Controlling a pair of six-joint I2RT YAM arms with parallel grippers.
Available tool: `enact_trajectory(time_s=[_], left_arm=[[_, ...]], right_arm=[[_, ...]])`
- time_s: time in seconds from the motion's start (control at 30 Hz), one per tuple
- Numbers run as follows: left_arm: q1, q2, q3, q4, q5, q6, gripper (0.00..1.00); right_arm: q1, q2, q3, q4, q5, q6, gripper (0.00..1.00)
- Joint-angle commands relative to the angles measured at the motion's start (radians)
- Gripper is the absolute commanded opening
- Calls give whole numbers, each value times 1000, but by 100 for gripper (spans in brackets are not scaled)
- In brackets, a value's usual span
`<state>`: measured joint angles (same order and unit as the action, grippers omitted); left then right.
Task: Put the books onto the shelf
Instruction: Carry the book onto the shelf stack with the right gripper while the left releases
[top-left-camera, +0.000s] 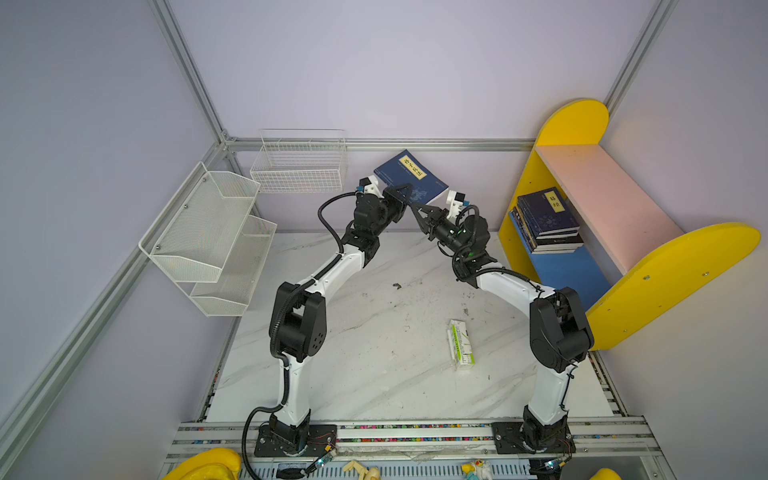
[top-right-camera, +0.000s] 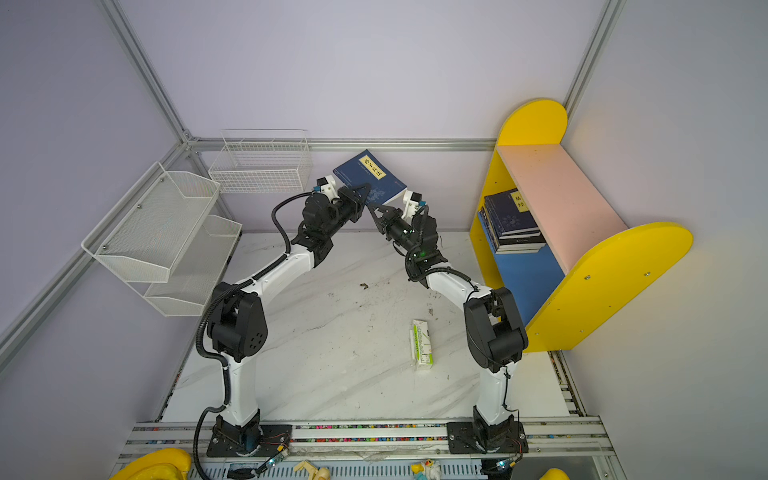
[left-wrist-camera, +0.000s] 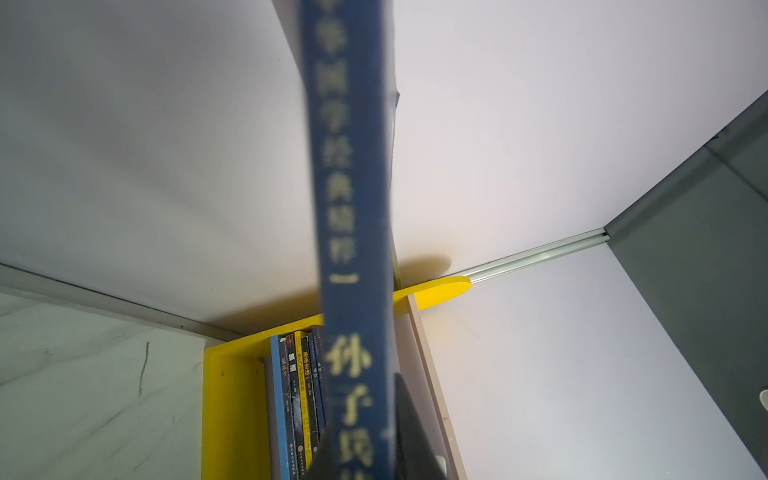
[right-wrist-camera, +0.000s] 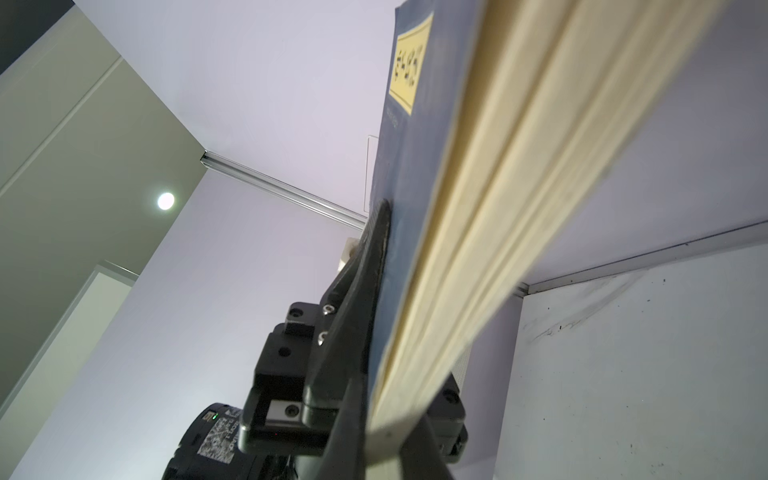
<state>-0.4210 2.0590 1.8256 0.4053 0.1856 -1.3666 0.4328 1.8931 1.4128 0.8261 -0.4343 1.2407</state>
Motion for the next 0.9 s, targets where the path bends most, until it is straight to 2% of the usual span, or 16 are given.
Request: enact_trajectory(time_s=[0.0, 0.1, 0.27, 0.43, 0.57, 0.67, 0.87], left_arm=[[10, -95, -57, 65, -2, 48, 33], [39, -119, -104, 58, 39, 61, 54], [72, -249, -286, -7, 25, 140, 67], [90, -362, -416, -115, -35, 230, 71], [92, -393, -479, -110, -78, 225, 71], [92, -388, -473, -110, -77, 227, 71], [91, -382, -462, -112, -67, 225, 71]], right_arm=[[-72, -89, -66, 15, 37, -17, 1], [-146, -167, -137, -6, -8, -51, 1], [-296, -324, -234, -201, -88, -187, 1], [-436, -451, -301, -333, -133, -233, 1], [-531, -496, -342, -357, -138, -220, 1], [-589, -495, -344, -359, -135, -225, 1], [-639, -458, -345, -342, -139, -234, 1]])
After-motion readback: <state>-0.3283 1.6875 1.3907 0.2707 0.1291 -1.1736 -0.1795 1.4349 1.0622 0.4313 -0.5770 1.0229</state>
